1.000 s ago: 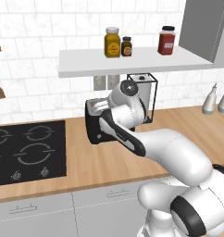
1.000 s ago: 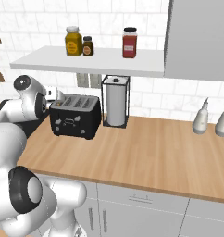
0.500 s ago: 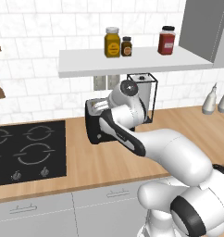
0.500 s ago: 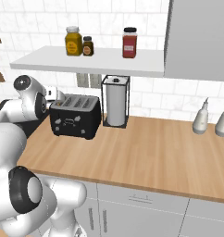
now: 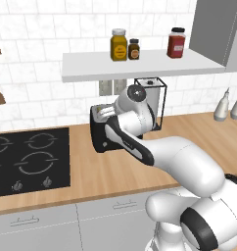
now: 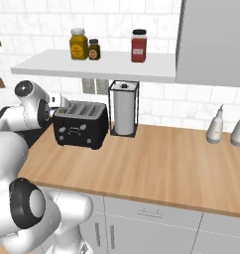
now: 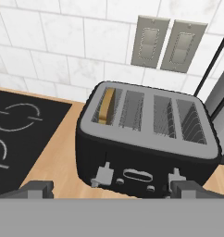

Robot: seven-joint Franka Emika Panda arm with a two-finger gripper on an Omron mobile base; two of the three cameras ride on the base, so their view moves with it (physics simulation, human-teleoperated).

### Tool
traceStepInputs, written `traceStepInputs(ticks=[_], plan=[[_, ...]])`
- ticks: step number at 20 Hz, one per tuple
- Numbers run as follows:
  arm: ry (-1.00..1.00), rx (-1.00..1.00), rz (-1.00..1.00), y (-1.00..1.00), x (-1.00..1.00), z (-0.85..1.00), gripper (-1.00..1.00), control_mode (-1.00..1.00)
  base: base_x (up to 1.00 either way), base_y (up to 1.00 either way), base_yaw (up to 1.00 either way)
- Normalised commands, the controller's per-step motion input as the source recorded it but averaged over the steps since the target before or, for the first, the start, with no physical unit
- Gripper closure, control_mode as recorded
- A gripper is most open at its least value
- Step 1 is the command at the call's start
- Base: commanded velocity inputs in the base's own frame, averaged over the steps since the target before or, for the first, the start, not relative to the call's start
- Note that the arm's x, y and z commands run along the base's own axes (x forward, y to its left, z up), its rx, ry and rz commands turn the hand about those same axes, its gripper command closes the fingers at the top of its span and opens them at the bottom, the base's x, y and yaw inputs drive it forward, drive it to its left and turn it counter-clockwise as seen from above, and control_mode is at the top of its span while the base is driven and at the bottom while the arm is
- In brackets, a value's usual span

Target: Start the toaster. Once the lever pops up, take the bread to the plate on the dining counter.

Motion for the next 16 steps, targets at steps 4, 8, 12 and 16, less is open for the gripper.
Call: traceStepInputs(ticks=[4, 8, 12, 16], plan=[[0.0, 0.0, 0.0, 0.0, 0.0, 0.0, -1.0, -1.0, 0.0, 0.0, 0.0], [0.0, 0.0, 0.0, 0.0, 0.0, 0.0, -1.0, -1.0, 0.0, 0.0, 0.0], [0.0, 0.0, 0.0, 0.0, 0.0, 0.0, -1.0, -1.0, 0.0, 0.0, 0.0], [0.0, 0.0, 0.0, 0.0, 0.0, 0.0, -1.0, -1.0, 0.0, 0.0, 0.0]])
